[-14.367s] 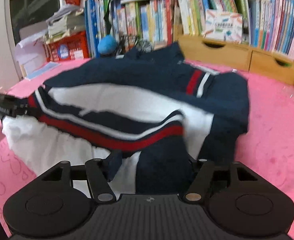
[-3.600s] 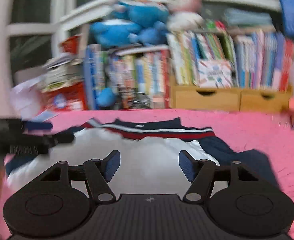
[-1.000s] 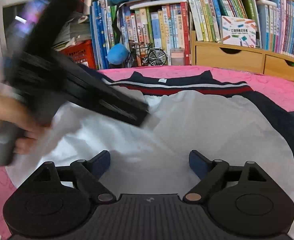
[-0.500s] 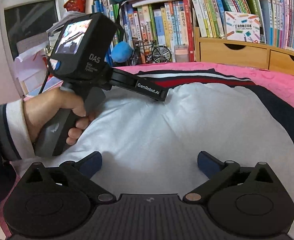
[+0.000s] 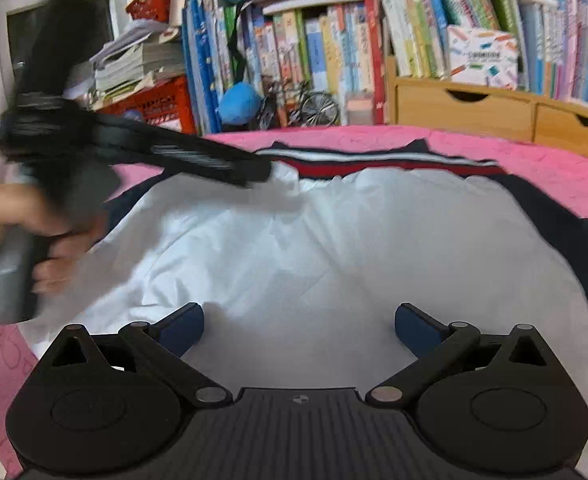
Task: Fold clothes
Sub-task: 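Sweep the left tool across the white lining to smooth it flat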
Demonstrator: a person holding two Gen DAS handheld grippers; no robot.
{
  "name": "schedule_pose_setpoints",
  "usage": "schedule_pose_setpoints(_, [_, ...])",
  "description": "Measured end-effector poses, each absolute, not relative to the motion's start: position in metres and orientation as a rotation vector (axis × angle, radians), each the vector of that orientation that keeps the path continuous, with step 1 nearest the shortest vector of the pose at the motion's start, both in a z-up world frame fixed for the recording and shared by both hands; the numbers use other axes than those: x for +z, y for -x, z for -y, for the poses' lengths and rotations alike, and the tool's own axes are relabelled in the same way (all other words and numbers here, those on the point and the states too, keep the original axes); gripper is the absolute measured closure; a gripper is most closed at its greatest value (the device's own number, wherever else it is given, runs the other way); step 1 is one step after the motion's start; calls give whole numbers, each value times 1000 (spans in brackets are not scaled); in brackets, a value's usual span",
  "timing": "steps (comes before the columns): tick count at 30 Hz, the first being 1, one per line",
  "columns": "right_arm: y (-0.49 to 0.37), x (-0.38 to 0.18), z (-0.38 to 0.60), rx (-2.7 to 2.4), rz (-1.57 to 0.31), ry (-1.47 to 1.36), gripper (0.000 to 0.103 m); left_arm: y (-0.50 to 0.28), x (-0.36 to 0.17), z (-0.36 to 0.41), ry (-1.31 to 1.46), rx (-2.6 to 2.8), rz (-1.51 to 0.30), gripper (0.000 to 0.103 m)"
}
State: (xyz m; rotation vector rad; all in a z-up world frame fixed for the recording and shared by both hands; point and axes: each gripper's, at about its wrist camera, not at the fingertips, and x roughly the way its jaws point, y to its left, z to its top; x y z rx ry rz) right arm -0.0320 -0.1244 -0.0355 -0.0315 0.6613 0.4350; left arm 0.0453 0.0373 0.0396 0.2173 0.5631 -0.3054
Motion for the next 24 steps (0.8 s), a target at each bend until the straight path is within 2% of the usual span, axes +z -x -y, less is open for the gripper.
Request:
schedule_pose_setpoints(7, [67,-20,117,423,-565,152,1,-45,30,6,-306,-433,-623,0])
schedule_pose_setpoints(8, [66,-23,114,433,-578,159,9,-52,28,14,-327,-428,-622,0])
schedule_pose_setpoints(9, [65,-26,111,447,-594,162,29,-59,25,22,-348,-423,-621,0])
schedule_pose_setpoints(11, [67,-32,109,470,-596,161,45,-76,18,37,-378,-414,-634,3])
schedule_pose_setpoints(12, [69,-34,108,474,-589,172,45,-87,12,43,-378,-411,-665,6])
schedule_pose_setpoints(14, [71,-39,105,476,-574,198,47,-108,0,52,-378,-402,-707,7])
schedule_pose_setpoints(16, [71,-39,104,487,-575,196,49,-121,-10,53,-369,-386,-696,0])
schedule_pose_setpoints(24, [63,-41,111,520,-605,134,48,-144,-13,46,-316,-337,-714,0])
